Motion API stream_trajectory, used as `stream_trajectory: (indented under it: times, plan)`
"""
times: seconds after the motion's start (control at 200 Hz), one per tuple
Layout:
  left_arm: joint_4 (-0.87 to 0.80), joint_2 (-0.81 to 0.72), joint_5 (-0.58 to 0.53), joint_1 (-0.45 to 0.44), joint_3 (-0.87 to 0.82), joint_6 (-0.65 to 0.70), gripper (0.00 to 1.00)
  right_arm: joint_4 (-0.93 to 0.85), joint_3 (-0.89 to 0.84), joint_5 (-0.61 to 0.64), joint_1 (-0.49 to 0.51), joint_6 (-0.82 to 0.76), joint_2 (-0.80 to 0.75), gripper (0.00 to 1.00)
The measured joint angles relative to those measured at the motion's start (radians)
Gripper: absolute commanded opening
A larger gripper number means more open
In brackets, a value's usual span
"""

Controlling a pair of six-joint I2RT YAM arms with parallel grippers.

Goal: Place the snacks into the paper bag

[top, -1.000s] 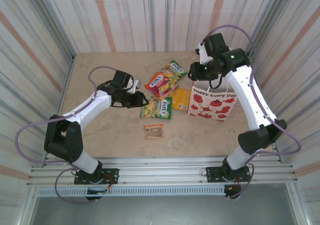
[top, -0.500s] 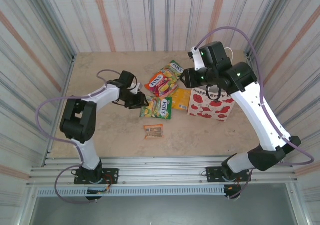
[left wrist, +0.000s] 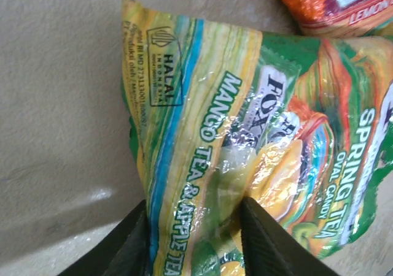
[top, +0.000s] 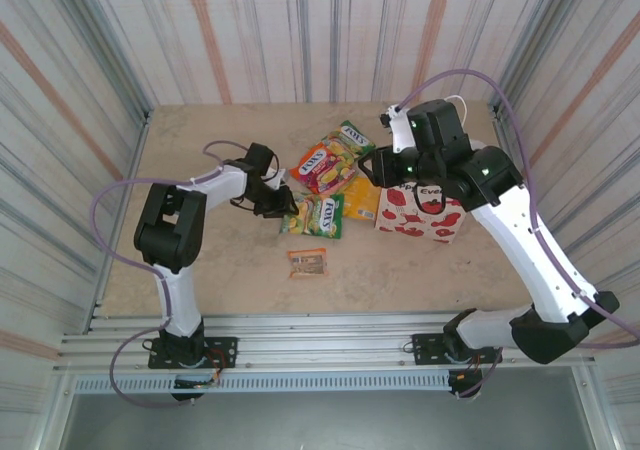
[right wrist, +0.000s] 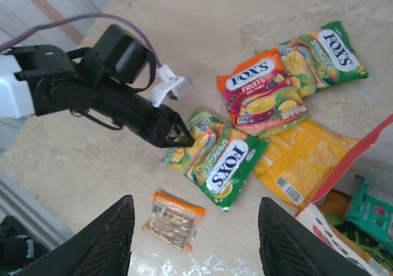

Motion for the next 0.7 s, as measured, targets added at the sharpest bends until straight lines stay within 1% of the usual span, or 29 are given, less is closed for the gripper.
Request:
stream_trajectory:
  times: [0.05, 0.115, 0.291, 0.456, 0.696]
  plan:
    - [0.007, 0.0, 0.008, 0.0, 0.002, 0.005, 0.16, 0.016, -0.021, -0.003, 0.0, 0.0, -0.013, 0.55]
    - [0.012, -0.003, 0.014, -0.002, 0.002, 0.014, 0.1, 0.037, -0.048, -0.008, 0.0, 0.0, -0.026, 0.56]
    - [0.015, -0.059, 0.007, -0.011, -0.016, 0.039, 0.01, 0.104, -0.121, -0.024, 0.0, 0.0, -0.056, 0.58]
    - [0.015, -0.208, 0.003, -0.013, -0.039, 0.069, 0.0, 0.174, -0.178, -0.031, 0.0, 0.0, -0.098, 0.6]
    - [0.044, -0.467, 0.037, -0.013, -0.04, 0.095, 0.0, 0.243, -0.188, -0.084, -0.019, 0.0, -0.114, 0.61]
